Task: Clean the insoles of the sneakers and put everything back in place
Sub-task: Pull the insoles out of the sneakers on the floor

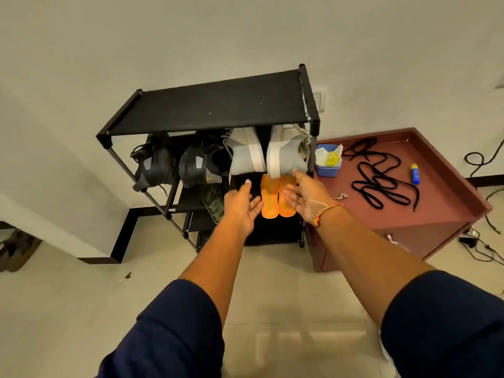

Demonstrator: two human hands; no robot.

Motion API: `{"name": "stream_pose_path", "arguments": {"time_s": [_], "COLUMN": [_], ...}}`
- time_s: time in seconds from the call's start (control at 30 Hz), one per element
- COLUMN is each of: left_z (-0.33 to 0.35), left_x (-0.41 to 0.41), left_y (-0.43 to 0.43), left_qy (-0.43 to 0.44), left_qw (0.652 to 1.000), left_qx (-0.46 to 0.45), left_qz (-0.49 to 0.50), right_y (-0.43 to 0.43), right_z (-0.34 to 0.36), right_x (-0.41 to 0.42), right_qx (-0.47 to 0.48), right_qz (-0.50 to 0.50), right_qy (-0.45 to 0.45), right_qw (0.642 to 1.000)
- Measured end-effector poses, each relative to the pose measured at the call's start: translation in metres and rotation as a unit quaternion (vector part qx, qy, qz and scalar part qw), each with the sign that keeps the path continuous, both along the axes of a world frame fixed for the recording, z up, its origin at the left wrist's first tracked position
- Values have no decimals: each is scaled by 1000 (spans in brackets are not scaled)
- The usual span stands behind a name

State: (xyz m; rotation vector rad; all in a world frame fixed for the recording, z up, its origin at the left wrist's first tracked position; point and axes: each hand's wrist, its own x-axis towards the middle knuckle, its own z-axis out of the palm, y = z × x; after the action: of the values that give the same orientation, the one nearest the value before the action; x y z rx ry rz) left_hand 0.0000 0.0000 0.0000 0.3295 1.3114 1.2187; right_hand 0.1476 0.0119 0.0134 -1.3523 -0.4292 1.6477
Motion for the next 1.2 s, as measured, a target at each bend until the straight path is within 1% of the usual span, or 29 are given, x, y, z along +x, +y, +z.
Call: {"name": "stream_pose_path", "arguments": {"time_s": [0.13,0.27,0.4,0.53,0.67,0.83,0.93,1.0,1.1,1.2], "left_z": [-4,-16,-24,-24,-19,-9,0,4,10,17], "left_x": [-6,-4,-1,-5,-10,-9,-9,-10,-10,-12], "left_y": [48,76,92,101,105,106,101,94,82,67], "left_qy": [-37,-42,-56,-14,16,56,72,96,175,286], "left_qw": [997,991,992,996,998,998,997,995,984,958], "left_qx": [16,31,50,37,25,17,22,25,19,10], "left_qz": [71,120,103,84,51,32,22,11,0,-19], "right_y": [43,66,78,83,81,77,69,62,53,62], "right_z": [-12,-28,-39,-42,-42,-41,-37,-35,-29,-51], "right_x": [-4,-9,-12,-11,-10,-9,0,8,18,31], "right_qx": [-10,-12,-2,7,32,67,88,108,139,173], "right_qz": [-41,-76,-97,-108,-112,-153,-130,-117,-80,-35], "right_qy": [27,73,92,96,72,18,-24,-68,-157,-260], "right_qw": [999,994,991,989,991,986,987,985,975,949]}}
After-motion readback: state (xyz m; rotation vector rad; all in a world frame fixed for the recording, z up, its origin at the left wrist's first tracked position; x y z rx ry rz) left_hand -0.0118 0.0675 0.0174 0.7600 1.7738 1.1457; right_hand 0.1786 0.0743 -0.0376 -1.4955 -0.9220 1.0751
